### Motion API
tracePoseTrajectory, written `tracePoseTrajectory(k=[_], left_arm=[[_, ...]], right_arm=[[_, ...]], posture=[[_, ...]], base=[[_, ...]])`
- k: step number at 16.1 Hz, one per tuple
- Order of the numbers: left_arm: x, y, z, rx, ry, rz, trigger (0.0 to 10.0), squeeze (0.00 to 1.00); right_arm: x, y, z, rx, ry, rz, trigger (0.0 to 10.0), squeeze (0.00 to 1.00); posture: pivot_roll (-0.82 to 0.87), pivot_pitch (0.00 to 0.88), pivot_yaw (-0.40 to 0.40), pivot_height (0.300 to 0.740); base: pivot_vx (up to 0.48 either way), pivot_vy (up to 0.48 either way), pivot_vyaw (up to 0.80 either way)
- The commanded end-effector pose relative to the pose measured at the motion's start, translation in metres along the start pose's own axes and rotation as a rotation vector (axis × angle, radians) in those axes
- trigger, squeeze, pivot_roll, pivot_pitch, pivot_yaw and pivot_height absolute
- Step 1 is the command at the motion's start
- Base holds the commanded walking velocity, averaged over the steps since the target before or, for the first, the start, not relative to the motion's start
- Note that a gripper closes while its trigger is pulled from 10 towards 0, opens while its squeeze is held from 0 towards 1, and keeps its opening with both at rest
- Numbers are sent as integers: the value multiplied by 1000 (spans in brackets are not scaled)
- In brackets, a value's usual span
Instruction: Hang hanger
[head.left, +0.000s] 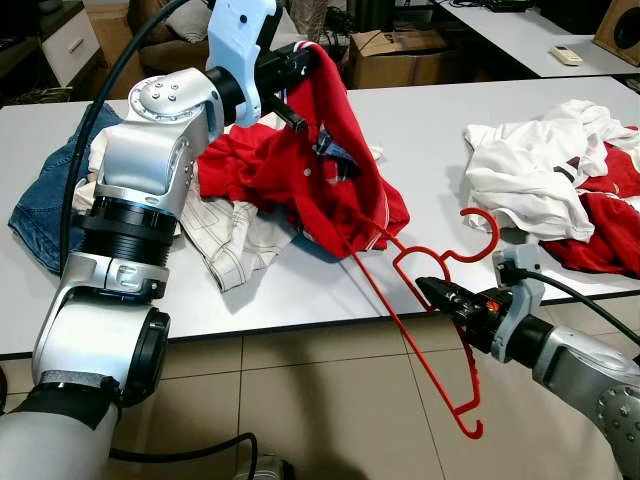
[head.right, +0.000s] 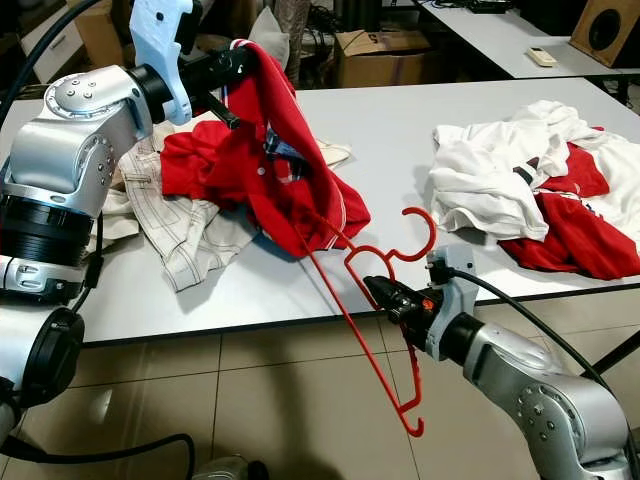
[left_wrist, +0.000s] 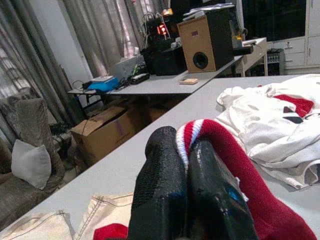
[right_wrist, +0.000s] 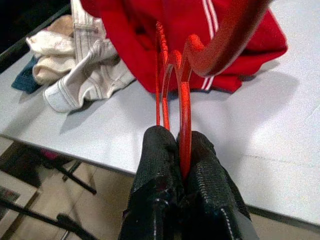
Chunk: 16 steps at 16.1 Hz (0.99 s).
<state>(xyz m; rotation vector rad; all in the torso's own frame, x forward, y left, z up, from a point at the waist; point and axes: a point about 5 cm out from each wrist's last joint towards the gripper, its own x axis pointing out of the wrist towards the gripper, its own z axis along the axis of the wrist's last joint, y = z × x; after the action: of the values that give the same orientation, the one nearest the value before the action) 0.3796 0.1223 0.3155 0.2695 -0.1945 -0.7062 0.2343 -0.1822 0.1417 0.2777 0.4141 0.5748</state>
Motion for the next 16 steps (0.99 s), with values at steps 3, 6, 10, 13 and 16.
tracePoseTrajectory(k=[3,6,10,13,16], left_arm=[[-12,-5,11,5,-38,-131,0,0],[-27,-27,-10,-52,41,-311,0,0],[-47,-66,-50,-145,151,-480,0,0],[-49,-85,-58,-205,165,-538,0,0],[-57,-91,-62,-208,196,-595,0,0]], right_arm=[[5,-30,30,114,-236,-272,10000,0],[15,-40,45,311,-396,-322,10000,0],[54,-20,49,404,-395,-160,10000,0],[78,-10,60,568,-458,-31,10000,0],[89,-8,79,676,-581,27,10000,0]], posture=[[-119,0,36,740],[-122,0,44,740],[-109,0,36,740],[-102,0,35,740],[-95,0,35,740]], base=[[0,0,0],[0,0,0],[0,0,0],[0,0,0],[0,0,0]])
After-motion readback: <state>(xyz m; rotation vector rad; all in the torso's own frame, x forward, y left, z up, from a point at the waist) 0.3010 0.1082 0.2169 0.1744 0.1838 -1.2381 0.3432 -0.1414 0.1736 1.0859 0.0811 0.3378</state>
